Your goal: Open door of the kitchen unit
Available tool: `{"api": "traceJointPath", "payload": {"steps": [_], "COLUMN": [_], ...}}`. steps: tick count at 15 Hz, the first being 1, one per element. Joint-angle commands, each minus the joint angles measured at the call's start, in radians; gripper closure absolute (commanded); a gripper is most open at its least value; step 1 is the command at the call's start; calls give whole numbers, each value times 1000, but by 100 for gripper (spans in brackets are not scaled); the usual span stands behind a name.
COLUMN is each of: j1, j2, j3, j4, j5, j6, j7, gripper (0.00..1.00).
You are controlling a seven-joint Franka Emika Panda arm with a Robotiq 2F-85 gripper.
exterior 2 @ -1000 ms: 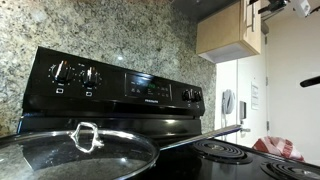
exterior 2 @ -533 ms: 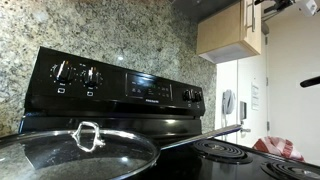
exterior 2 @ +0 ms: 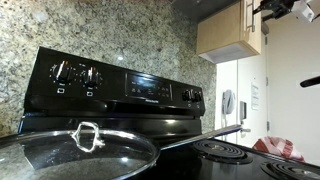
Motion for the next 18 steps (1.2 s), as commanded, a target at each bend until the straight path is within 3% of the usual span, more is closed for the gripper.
{"api": "traceJointPath", "payload": {"steps": [1, 7, 8, 12, 15, 18], "j1": [0, 0, 30, 265, 516, 715], "j2": [0, 0, 1, 27, 9, -27], "j3": [0, 1, -21, -194, -384, -542], "j4": [0, 1, 9, 112, 202, 272], "j5": [0, 0, -3, -50, -75, -94], "j6": [0, 0, 6, -18, -54, -87], "j7": [0, 0, -7, -82, -151, -226], "gripper": [0, 0, 0, 0, 0, 0]}}
